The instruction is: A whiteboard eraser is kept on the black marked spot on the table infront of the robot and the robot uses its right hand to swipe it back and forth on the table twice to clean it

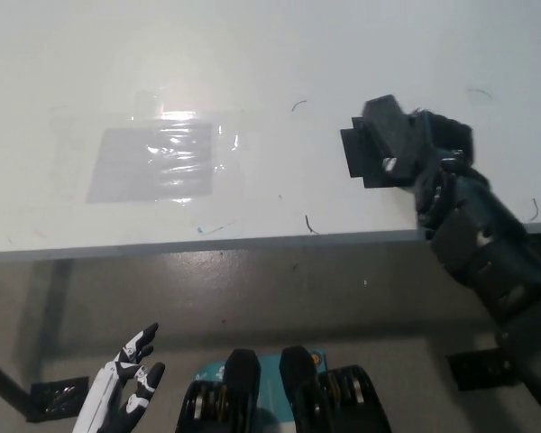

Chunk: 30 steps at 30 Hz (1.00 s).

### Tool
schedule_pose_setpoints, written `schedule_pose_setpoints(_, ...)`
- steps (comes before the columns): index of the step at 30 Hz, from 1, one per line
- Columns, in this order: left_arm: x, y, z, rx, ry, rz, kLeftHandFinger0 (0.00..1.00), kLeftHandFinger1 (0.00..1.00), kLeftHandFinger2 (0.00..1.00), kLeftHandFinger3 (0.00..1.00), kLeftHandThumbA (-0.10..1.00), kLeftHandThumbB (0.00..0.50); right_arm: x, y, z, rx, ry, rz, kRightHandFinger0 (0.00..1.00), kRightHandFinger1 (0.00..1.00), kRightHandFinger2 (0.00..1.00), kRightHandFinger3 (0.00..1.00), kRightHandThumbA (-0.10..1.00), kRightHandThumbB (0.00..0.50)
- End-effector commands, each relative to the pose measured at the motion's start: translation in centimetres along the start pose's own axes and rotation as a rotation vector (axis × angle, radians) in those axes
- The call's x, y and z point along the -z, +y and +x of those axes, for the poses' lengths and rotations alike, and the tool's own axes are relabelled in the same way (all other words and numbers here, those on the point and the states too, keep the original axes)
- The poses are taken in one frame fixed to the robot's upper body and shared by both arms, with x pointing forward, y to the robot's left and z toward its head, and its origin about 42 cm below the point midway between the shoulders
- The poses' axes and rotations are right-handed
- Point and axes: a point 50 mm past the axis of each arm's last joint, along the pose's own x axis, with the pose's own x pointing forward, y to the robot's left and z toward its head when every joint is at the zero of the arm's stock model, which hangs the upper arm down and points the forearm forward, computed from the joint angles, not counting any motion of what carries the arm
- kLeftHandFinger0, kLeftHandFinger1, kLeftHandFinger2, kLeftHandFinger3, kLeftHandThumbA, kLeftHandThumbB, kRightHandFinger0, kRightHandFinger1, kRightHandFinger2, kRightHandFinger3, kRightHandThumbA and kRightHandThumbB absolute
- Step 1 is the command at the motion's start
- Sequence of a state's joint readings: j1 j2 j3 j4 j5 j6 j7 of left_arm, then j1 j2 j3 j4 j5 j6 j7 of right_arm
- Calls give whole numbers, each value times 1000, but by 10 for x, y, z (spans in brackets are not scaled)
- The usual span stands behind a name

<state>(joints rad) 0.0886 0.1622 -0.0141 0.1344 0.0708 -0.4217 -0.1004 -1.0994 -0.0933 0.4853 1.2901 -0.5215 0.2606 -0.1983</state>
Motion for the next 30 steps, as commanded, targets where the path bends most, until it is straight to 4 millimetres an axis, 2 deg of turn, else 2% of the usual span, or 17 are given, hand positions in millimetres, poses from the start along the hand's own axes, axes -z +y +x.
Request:
schedule_pose_setpoints(1,-4,4,0,16,-52,14,1000,1000,1000,1000,800,407,-96,27,-25,-126,-169,78,0,2,49,528,38,149)
schedule_pose_setpoints(3,-2,2,-3,22,-43,13,1000,1000,1000,1000,807,407,-125,28,-35,-136,-220,93,0,34,50,410,35,150)
schedule_pose_setpoints(4,-2,2,-3,22,-43,13,1000,1000,1000,1000,808,407,-132,28,-37,-136,-234,95,0,69,79,401,37,151)
schedule_pose_setpoints(5,-2,3,0,21,-46,13,1000,1000,1000,1000,811,408,-155,23,-44,-134,-266,95,7,110,121,499,54,161)
schedule_pose_setpoints(8,-3,4,3,19,-51,7,1000,1000,1000,1000,807,408,-192,15,-59,-119,-339,108,0,138,215,380,42,178)
schedule_pose_setpoints(12,-4,4,3,20,-53,15,1000,1000,1000,1000,814,402,-226,7,-77,-104,-409,111,0,200,415,397,56,158)
schedule_pose_setpoints(14,-4,4,5,22,-55,19,1000,1000,1000,1000,818,402,-230,5,-80,-98,-422,113,0,205,431,407,46,160)
schedule_pose_setpoints(15,-5,4,5,23,-53,16,1000,1000,1000,1000,822,410,-229,3,-81,-94,-425,107,6,229,475,551,44,160)
schedule_pose_setpoints(17,-5,3,5,26,-52,11,1000,1000,1000,1000,819,409,-220,4,-78,-85,-420,105,0,222,454,549,13,158)
schedule_pose_setpoints(19,-5,3,5,27,-60,14,1000,1000,1000,1000,811,400,-201,6,-68,-80,-398,91,0,200,410,409,5,161)
schedule_pose_setpoints(22,-5,3,5,24,-60,13,1000,1000,1000,1000,812,402,-176,5,-55,-80,-345,79,0,119,309,449,2,171)
schedule_pose_setpoints(24,-4,3,1,21,-53,18,1000,1000,1000,1000,817,412,-143,4,-40,-66,-270,78,0,13,224,537,29,179)
schedule_pose_setpoints(25,-4,3,0,20,-51,16,1000,1000,1000,1000,818,413,-132,2,-36,-60,-251,73,0,3,189,550,29,179)
schedule_pose_setpoints(26,-4,3,0,17,-49,16,1000,1000,1000,1000,818,413,-116,0,-30,-60,-222,73,0,0,160,664,39,175)
schedule_pose_setpoints(27,-3,4,-2,18,-47,16,1000,1000,1000,1000,817,412,-106,1,-26,-59,-199,73,0,8,149,654,50,171)
schedule_pose_setpoints(28,-3,2,-1,18,-45,17,1000,1000,1000,1000,816,408,-80,-2,-18,-54,-140,68,0,40,176,701,29,176)
schedule_pose_setpoints(30,-2,2,-2,20,-42,18,1000,1000,1000,1000,817,407,-49,-4,-10,-47,-89,53,0,48,177,651,-1,167)
